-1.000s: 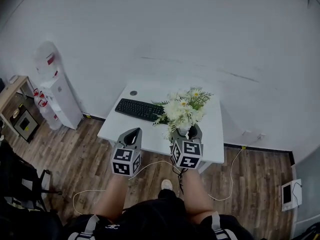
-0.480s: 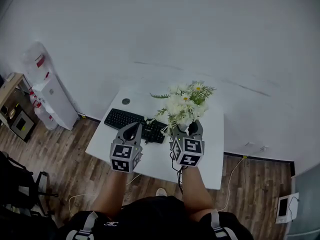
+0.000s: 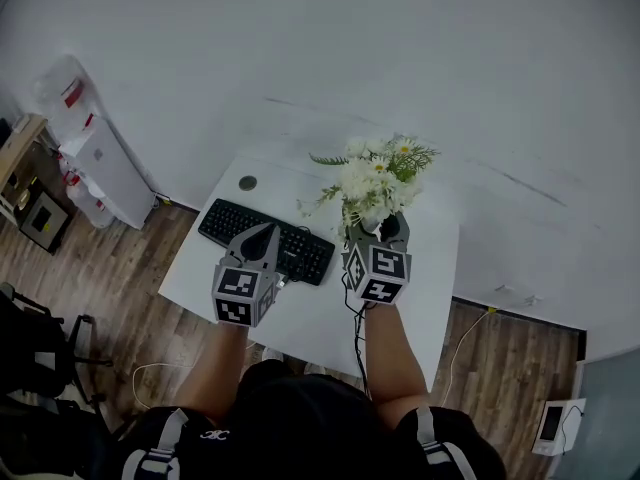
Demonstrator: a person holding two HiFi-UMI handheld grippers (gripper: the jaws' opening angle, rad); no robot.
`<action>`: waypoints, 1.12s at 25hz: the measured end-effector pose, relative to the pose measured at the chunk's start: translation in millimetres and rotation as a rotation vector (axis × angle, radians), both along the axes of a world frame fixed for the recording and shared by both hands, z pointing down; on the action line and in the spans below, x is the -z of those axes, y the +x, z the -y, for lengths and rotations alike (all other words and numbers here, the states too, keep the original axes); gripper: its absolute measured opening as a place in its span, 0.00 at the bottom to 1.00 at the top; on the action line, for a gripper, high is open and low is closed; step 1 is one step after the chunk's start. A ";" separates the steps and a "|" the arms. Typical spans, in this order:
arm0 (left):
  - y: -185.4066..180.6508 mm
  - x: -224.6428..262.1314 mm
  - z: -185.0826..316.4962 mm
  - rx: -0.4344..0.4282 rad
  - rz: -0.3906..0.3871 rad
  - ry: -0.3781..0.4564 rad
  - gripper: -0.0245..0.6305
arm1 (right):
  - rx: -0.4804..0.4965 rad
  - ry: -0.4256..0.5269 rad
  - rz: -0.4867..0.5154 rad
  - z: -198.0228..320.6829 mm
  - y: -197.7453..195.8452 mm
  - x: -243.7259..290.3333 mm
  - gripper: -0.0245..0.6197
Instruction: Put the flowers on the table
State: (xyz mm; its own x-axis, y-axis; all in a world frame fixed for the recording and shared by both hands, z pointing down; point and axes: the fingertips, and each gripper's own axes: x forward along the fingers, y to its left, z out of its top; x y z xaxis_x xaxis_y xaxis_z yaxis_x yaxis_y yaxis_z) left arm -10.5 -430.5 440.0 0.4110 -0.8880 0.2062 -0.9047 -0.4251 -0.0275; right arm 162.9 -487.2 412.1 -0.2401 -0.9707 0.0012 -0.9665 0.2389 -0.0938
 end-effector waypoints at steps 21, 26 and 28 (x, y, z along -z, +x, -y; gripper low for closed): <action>-51.3 -57.3 131.8 -0.046 0.070 -0.103 0.04 | -0.033 -0.018 -0.015 201.3 -37.8 -111.4 0.56; -68.8 -79.4 149.8 -0.041 0.094 -0.154 0.04 | -0.036 -0.048 -0.034 229.6 -53.5 -147.4 0.56; -74.7 -86.9 158.8 -0.044 0.112 -0.161 0.04 | -0.038 -0.058 -0.039 240.7 -57.1 -160.4 0.56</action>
